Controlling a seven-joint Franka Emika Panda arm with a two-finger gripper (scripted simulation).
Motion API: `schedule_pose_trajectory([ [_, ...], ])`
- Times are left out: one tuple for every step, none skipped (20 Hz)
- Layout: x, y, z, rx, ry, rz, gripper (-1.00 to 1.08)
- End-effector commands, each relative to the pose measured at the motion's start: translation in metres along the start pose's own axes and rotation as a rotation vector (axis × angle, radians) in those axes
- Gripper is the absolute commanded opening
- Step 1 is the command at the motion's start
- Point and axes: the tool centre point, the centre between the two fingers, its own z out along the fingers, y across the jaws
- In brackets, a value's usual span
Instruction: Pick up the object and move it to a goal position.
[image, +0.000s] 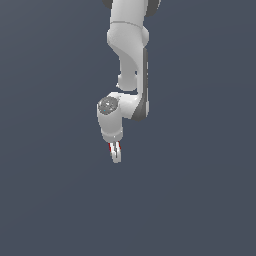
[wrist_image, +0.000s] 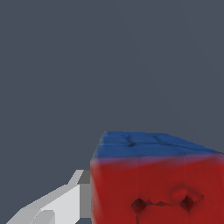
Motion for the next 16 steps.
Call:
schedule_pose_trajectory([
  [0.002, -0.001, -0.004, 0.002, 0.001, 0.000, -1.00],
  [0.003, -0.002, -0.007, 0.002, 0.001, 0.000, -1.00],
  [0.005, -0.002, -0.010, 0.002, 0.001, 0.000, -1.00],
  [0.006, -0.003, -0.014, 0.002, 0.001, 0.000, -1.00],
  [0.008, -0.003, -0.019, 0.002, 0.001, 0.000, -1.00],
  [0.011, -0.004, -0.024, 0.002, 0.001, 0.001, -1.00],
  [0.013, -0.005, -0.029, 0.002, 0.001, 0.001, -1.00],
  [0.016, -0.006, -0.036, 0.002, 0.001, 0.001, -1.00],
  [0.019, -0.007, -0.042, 0.002, 0.001, 0.001, -1.00],
  [0.022, -0.008, -0.049, 0.001, 0.001, 0.001, -1.00],
  [0.026, -0.009, -0.057, 0.001, 0.001, 0.001, -1.00],
  [0.030, -0.010, -0.065, 0.001, 0.001, 0.001, -1.00],
  [0.034, -0.012, -0.074, 0.001, 0.002, 0.002, -1.00],
  [0.038, -0.013, -0.083, 0.001, 0.002, 0.002, -1.00],
  [0.042, -0.015, -0.093, 0.000, 0.002, 0.002, -1.00],
  [0.047, -0.016, -0.102, 0.000, 0.002, 0.002, -1.00],
])
